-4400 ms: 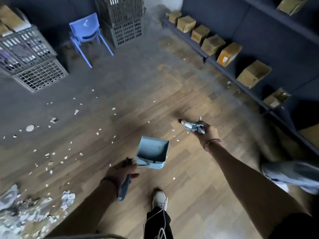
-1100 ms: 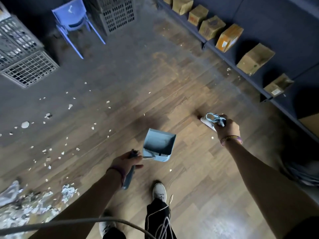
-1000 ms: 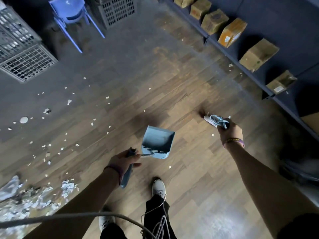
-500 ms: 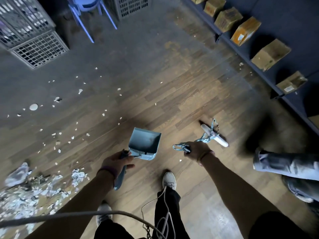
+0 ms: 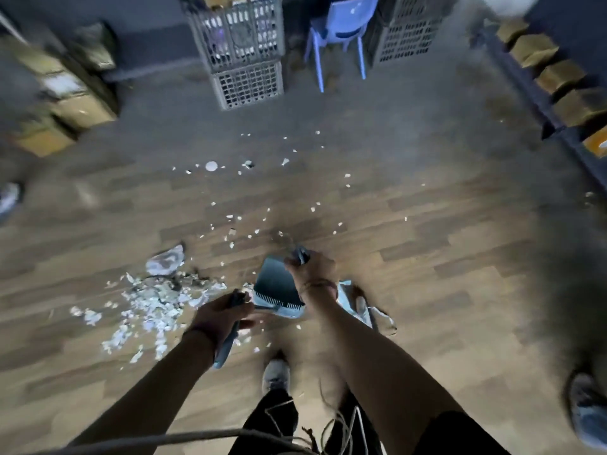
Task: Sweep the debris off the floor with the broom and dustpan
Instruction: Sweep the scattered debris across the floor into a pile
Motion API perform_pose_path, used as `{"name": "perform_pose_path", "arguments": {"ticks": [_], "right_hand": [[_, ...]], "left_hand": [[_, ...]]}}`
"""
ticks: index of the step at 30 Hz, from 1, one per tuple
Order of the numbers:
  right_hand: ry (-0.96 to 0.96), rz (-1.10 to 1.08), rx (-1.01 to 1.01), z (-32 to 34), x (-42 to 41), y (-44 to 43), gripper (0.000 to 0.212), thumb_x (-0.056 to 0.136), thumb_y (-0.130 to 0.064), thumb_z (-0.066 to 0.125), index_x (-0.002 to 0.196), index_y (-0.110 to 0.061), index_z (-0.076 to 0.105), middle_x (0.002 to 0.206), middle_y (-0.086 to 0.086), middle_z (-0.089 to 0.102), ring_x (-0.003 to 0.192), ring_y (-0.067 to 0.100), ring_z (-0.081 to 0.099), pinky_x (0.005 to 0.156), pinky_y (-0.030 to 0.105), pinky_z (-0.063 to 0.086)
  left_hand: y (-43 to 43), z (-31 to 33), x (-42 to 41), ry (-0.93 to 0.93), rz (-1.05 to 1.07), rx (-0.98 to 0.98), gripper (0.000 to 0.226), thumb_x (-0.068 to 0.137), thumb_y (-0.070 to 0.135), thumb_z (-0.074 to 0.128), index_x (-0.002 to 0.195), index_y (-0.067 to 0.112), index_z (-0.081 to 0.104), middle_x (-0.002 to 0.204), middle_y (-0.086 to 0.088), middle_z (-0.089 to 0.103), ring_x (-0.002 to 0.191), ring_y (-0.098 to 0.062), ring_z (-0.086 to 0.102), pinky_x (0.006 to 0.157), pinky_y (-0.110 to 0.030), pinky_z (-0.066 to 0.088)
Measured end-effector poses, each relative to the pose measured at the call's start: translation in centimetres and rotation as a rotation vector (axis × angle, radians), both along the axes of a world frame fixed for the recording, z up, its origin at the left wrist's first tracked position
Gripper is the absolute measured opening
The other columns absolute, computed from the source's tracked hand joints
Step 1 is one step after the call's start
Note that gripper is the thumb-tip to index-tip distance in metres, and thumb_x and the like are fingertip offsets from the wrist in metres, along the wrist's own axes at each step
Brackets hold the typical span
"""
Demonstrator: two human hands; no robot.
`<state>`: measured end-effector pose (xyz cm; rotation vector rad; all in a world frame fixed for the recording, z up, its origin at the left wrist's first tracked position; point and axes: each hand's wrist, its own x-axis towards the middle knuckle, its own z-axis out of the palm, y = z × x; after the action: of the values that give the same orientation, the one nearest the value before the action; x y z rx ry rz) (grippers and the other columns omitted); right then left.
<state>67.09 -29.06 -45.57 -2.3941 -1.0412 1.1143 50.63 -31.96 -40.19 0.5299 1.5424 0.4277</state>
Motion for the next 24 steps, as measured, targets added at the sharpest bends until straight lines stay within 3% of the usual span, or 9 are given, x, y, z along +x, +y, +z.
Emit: {"name": "perform_pose_path", "arguments": {"ticks": [2, 6, 10, 11, 12, 16, 20, 22, 24], "right_hand": [[0.032, 0.003, 0.047, 1.3, -4.8, 2.4, 0.049, 0.078, -0.057, 0.060, 0.105, -0.017, 0.069, 0.101, 0.010, 0.071, 0.099, 0.031, 0.065, 0.079, 0.032, 0.050], [0.096, 0.067, 0.132, 4.4, -12.3, 6.0, 0.049, 0.077, -0.057, 0.065, 0.102, -0.016, 0.071, 0.101, 0.011, 0.071, 0.097, 0.029, 0.065, 0.080, 0.031, 0.050], [0.141, 0.027, 0.235, 5.6, -16.0, 8.4, 0.045, 0.076, -0.054, 0.068, 0.096, -0.014, 0.073, 0.097, 0.011, 0.072, 0.095, 0.029, 0.067, 0.076, 0.030, 0.050], [0.150, 0.011, 0.262, 5.8, -16.3, 8.8, 0.043, 0.076, -0.052, 0.068, 0.095, -0.013, 0.073, 0.096, 0.012, 0.072, 0.094, 0.030, 0.067, 0.075, 0.030, 0.050], [0.143, -0.006, 0.280, 6.1, -16.3, 9.1, 0.041, 0.078, -0.048, 0.067, 0.094, -0.011, 0.073, 0.096, 0.013, 0.072, 0.094, 0.030, 0.066, 0.075, 0.031, 0.050], [0.172, -0.138, 0.332, 7.0, -13.6, 9.5, 0.026, 0.086, -0.029, 0.058, 0.081, -0.006, 0.069, 0.088, 0.019, 0.070, 0.088, 0.035, 0.067, 0.072, 0.036, 0.049], [0.210, -0.240, 0.381, 8.1, -7.9, 10.3, 0.030, 0.084, -0.026, 0.058, 0.057, -0.014, 0.053, 0.061, 0.010, 0.062, 0.064, 0.028, 0.068, 0.063, 0.040, 0.058], [0.236, -0.236, 0.390, 8.8, -4.5, 11.1, 0.028, 0.087, -0.021, 0.055, 0.060, -0.011, 0.053, 0.052, 0.008, 0.055, 0.042, 0.012, 0.060, 0.048, 0.026, 0.054], [0.210, -0.239, 0.424, 9.0, -0.8, 12.1, 0.026, 0.083, -0.031, 0.053, 0.065, -0.012, 0.056, 0.055, 0.008, 0.058, 0.046, 0.016, 0.061, 0.053, 0.031, 0.058]], "left_hand": [[-0.2, 0.6, -4.0, 0.022, 0.092, 0.016, 0.036, 0.086, -0.011, 0.055, 0.121, -0.005, 0.056, 0.062, 0.001, 0.070, 0.038, -0.008, 0.062, 0.033, -0.012, 0.039], [-0.8, 1.1, -10.3, 0.026, 0.278, 0.047, 0.041, 0.083, -0.016, 0.056, 0.124, -0.011, 0.052, 0.108, -0.020, 0.063, 0.039, -0.009, 0.062, 0.035, -0.015, 0.044], [-1.0, 1.8, -14.8, 0.070, 0.427, 0.076, 0.041, 0.084, -0.016, 0.055, 0.124, -0.008, 0.052, 0.059, -0.005, 0.066, 0.032, -0.009, 0.057, 0.030, -0.013, 0.037], [-1.0, 1.8, -15.6, 0.083, 0.452, 0.086, 0.041, 0.083, -0.017, 0.055, 0.124, -0.010, 0.052, 0.056, -0.003, 0.066, 0.031, -0.010, 0.057, 0.030, -0.013, 0.038], [-1.0, 1.9, -16.2, 0.089, 0.472, 0.096, 0.041, 0.083, -0.017, 0.055, 0.124, -0.012, 0.052, 0.061, -0.007, 0.067, 0.031, -0.011, 0.057, 0.030, -0.013, 0.039], [-0.2, 2.0, -16.1, 0.060, 0.497, 0.097, 0.041, 0.085, -0.015, 0.054, 0.125, -0.011, 0.051, 0.112, -0.026, 0.059, 0.032, -0.011, 0.058, 0.033, -0.014, 0.043], [1.8, 2.2, -13.6, 0.030, 0.465, 0.123, 0.037, 0.084, -0.014, 0.056, 0.120, -0.010, 0.054, 0.092, -0.016, 0.061, 0.042, -0.021, 0.063, 0.036, -0.017, 0.048], [3.2, 2.3, -11.7, 0.030, 0.448, 0.147, 0.035, 0.083, -0.015, 0.056, 0.118, -0.007, 0.056, 0.092, -0.015, 0.060, 0.046, -0.022, 0.064, 0.036, -0.016, 0.047], [5.0, 2.2, -9.3, 0.010, 0.424, 0.166, 0.028, 0.084, -0.016, 0.054, 0.111, -0.010, 0.058, 0.094, -0.015, 0.060, 0.047, -0.019, 0.064, 0.038, -0.017, 0.049]]}}
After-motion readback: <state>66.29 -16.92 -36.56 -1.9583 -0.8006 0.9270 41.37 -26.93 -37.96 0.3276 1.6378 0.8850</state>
